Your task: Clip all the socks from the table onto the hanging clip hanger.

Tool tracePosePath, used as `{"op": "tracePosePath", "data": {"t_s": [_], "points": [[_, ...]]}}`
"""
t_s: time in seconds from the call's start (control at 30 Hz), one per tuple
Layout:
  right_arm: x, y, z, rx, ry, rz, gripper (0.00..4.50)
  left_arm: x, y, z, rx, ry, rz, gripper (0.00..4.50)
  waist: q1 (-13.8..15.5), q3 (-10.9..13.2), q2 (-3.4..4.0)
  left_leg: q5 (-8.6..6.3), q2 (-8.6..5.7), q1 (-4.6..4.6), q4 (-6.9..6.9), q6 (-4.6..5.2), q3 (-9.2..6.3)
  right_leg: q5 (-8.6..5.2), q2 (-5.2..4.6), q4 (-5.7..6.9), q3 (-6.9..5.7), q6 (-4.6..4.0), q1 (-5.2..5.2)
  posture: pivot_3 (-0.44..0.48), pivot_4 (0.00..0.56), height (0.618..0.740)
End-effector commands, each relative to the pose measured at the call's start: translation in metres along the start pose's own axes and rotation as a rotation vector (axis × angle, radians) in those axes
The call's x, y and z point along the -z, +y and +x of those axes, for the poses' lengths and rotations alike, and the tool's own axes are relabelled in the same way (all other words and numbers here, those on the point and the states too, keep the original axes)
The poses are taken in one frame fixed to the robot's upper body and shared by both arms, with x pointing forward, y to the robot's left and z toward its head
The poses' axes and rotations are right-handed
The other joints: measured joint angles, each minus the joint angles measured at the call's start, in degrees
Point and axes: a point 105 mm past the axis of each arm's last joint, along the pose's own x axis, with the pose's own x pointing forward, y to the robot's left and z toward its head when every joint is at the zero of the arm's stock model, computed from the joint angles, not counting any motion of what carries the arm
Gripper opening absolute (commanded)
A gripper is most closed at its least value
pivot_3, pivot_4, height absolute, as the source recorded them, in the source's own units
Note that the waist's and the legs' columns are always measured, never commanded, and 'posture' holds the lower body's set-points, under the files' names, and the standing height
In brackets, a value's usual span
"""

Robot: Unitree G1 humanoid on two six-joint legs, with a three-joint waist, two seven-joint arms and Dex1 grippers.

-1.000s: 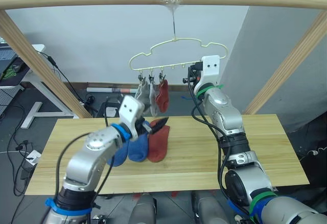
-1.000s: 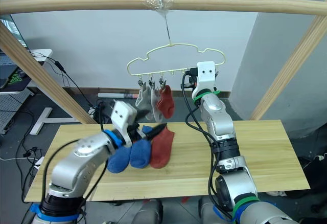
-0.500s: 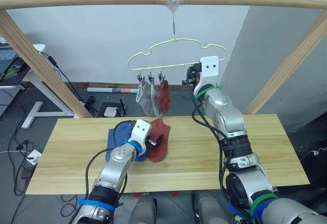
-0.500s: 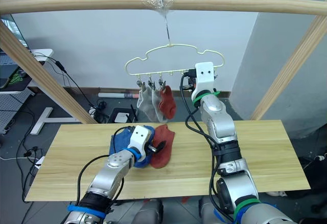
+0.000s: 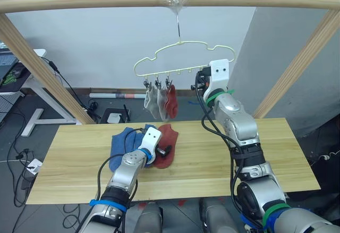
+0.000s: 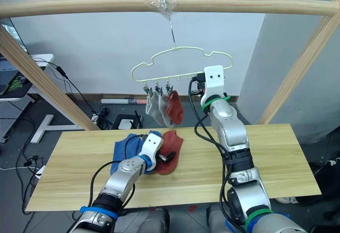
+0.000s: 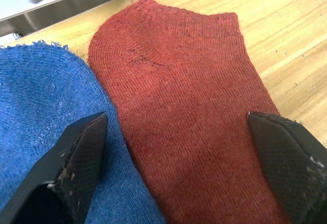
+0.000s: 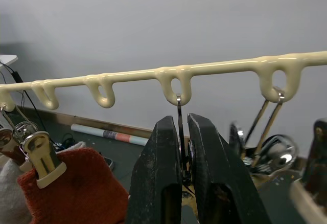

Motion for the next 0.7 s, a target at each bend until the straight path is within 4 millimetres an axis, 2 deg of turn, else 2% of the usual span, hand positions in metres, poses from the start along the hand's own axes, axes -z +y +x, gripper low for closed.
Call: {"op": "tracePosePath", "data": {"t_s": [0.03,0.07,0.27,0.4,0.57,0.7], "points": [[-0.015,-0.001,-0.002,-0.002,-0.050,-0.019,0.01,0.047,-0.021,-0.001,0.068,0.178,-0.052,4.50,0.00,-0.10,0.13,0.00,0.00,0.00,0.00,0.00,0.00,0.00,0.00,-0.01,0.00,0.00,0.01,-0.001,0.184,0.740],[-0.015,-0.001,-0.002,-0.003,-0.049,-0.018,0.00,0.049,-0.021,-0.002,0.063,0.188,-0.058,4.11,0.00,-0.12,0.16,0.00,-0.01,0.00,0.00,0.00,0.01,0.00,0.00,-0.01,0.01,0.01,0.01,-0.001,0.184,0.740],[-0.012,-0.001,-0.003,-0.007,-0.038,-0.017,0.00,0.056,-0.016,-0.004,0.042,0.209,-0.049,2.61,-0.01,-0.17,0.21,0.00,-0.01,0.04,-0.01,0.00,0.00,0.00,0.00,0.00,0.01,0.02,0.03,0.012,0.192,0.740],[-0.013,-0.002,-0.001,-0.009,-0.039,-0.018,0.00,0.048,-0.017,-0.002,0.050,0.178,0.002,1.50,0.00,-0.17,0.21,0.00,-0.01,0.06,-0.01,0.00,0.00,0.00,0.00,0.00,0.01,0.02,0.04,0.018,0.194,0.740],[-0.013,-0.003,-0.001,-0.008,-0.038,-0.019,0.00,0.041,-0.008,-0.002,0.009,0.158,0.059,0.06,0.00,-0.17,0.21,0.00,0.00,0.07,-0.01,0.00,0.00,-0.01,0.00,0.00,0.01,0.01,0.04,0.022,0.195,0.740],[-0.013,-0.003,-0.001,-0.006,-0.038,-0.018,0.00,0.036,-0.002,-0.003,-0.010,0.145,0.101,0.02,0.00,-0.17,0.21,0.00,0.00,0.07,-0.01,0.00,0.00,-0.01,0.00,0.00,0.01,0.01,0.04,0.026,0.194,0.740]]}}
